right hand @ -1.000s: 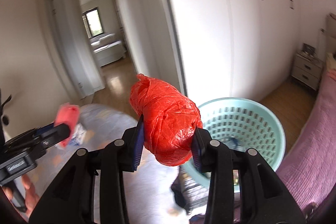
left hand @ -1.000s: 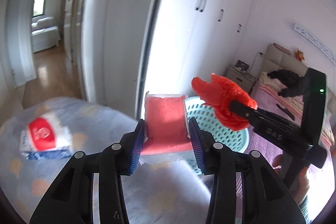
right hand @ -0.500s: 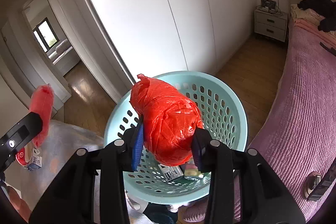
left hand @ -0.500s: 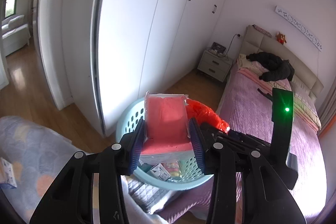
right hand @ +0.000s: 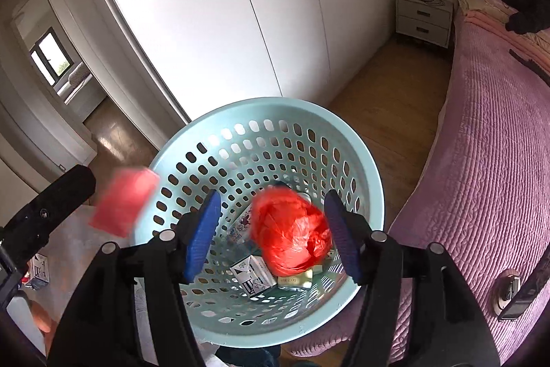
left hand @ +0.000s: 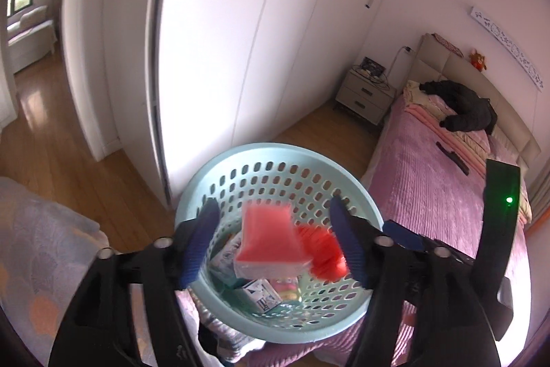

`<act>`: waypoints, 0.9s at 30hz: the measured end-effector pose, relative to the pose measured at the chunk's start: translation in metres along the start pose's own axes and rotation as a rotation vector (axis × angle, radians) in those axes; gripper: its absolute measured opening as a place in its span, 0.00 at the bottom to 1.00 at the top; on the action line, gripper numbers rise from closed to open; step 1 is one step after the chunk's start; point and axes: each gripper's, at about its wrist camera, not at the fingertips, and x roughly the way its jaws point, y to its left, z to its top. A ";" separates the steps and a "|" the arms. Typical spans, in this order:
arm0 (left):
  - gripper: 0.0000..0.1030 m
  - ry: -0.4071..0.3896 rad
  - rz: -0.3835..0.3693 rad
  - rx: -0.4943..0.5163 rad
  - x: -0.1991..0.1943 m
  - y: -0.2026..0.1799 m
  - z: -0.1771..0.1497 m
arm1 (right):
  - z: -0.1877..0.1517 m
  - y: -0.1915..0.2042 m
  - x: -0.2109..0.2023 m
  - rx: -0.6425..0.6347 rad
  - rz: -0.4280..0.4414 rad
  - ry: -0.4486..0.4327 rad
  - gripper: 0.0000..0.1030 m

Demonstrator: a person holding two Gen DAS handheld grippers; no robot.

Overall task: Collect trash
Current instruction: 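Carry the pink packet and red bag to the basket and release both, then move both tools back to the table toward the milk carton and paper cup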

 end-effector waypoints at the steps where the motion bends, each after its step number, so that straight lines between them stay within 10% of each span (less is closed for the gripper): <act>1: 0.65 -0.002 -0.006 -0.003 -0.002 0.001 -0.001 | 0.000 0.000 -0.003 -0.002 0.002 -0.004 0.57; 14: 0.65 -0.134 0.018 -0.047 -0.105 0.042 -0.025 | -0.014 0.056 -0.062 -0.132 0.102 -0.080 0.57; 27: 0.65 -0.288 0.232 -0.187 -0.247 0.133 -0.100 | -0.043 0.191 -0.107 -0.406 0.320 -0.142 0.60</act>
